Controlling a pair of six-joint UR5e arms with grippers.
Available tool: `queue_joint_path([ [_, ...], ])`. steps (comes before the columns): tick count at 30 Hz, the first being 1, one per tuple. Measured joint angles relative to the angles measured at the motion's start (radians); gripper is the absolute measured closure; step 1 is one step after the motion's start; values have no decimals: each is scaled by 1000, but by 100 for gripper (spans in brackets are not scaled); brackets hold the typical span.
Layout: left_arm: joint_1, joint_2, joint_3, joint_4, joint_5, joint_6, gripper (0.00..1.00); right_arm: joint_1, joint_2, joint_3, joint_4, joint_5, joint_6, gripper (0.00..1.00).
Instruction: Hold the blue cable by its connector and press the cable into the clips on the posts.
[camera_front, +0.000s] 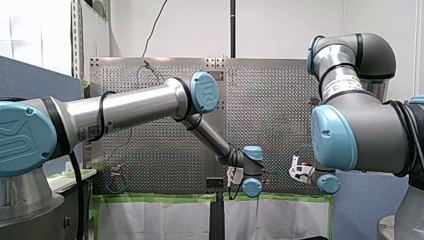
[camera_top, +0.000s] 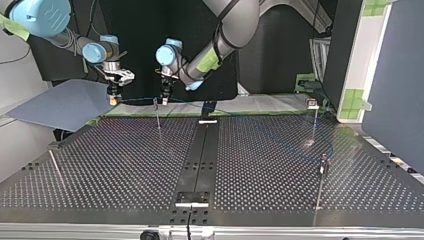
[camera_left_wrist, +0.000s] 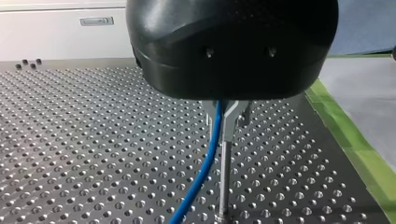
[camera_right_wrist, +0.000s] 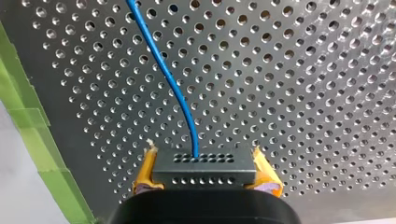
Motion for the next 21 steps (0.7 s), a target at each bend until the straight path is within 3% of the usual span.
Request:
queue_joint_path([
  [7, 11, -11, 9, 1, 15, -7, 100, 1, 0, -2, 2, 0, 0, 100],
  [14, 20, -65, 57, -39, 24, -22, 100, 1, 0, -5, 5, 0, 4, 100],
  [21, 36, -76, 68, -68, 35, -30, 100, -2, 0, -10, 4, -1, 6, 100],
])
